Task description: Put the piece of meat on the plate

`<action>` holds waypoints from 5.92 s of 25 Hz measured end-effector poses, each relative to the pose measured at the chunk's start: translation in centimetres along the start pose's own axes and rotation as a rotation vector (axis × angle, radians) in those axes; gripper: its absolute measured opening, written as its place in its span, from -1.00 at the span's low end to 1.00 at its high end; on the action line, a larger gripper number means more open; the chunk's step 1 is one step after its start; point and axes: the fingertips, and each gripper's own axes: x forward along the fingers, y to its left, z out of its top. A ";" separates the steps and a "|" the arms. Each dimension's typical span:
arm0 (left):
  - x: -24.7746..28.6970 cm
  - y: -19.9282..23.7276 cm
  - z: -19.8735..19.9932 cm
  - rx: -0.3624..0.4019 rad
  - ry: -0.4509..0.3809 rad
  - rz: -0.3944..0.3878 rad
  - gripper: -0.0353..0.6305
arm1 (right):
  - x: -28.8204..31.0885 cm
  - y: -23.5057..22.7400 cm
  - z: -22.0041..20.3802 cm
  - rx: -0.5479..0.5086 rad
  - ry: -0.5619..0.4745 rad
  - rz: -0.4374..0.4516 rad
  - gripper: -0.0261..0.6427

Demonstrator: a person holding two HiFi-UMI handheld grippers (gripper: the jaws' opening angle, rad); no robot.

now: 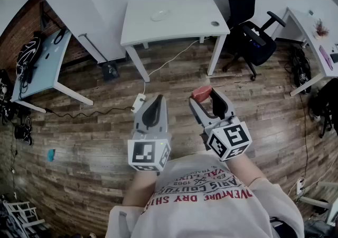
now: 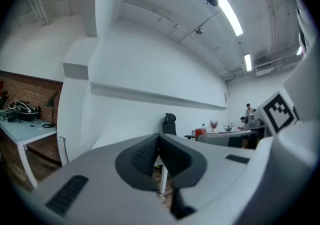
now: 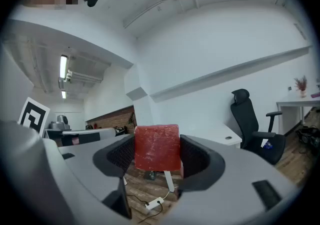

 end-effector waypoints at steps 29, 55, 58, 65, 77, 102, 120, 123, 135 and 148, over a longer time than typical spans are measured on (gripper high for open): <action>1.6 -4.5 -2.0 -0.031 0.008 0.033 -0.88 | -3.7 -5.7 -0.4 0.018 0.014 0.015 -0.07; 13.4 11.9 -0.4 -0.049 -0.017 -0.019 -0.88 | 14.8 -6.7 0.7 0.036 0.021 -0.057 -0.07; 15.6 16.8 0.1 -0.052 -0.017 -0.021 -0.88 | 19.7 -6.0 1.2 0.040 0.015 -0.069 -0.07; 19.7 25.2 0.0 -0.080 -0.003 -0.025 -0.88 | 27.7 -4.9 1.6 0.054 0.022 -0.086 -0.06; 24.2 31.0 -2.8 -0.088 0.043 0.060 -0.88 | 35.8 -7.2 0.4 0.057 0.066 -0.050 -0.06; 54.4 29.2 -2.3 -0.055 0.110 0.177 -0.88 | 55.1 -31.0 5.0 0.022 0.148 0.119 -0.06; 61.8 35.8 -5.9 -0.099 0.221 0.162 -0.88 | 65.4 -33.3 1.6 0.065 0.275 0.094 -0.06; 63.3 37.6 -6.5 -0.101 0.242 0.131 -0.88 | 67.5 -33.1 0.6 0.062 0.313 0.063 -0.06; 66.0 40.7 -11.8 -0.158 0.352 0.039 -0.88 | 72.6 -32.6 -7.7 -0.004 0.570 0.011 -0.06; 66.3 42.9 -16.2 -0.200 0.404 0.028 -0.88 | 76.2 -32.3 -16.1 -0.068 0.826 -0.014 -0.06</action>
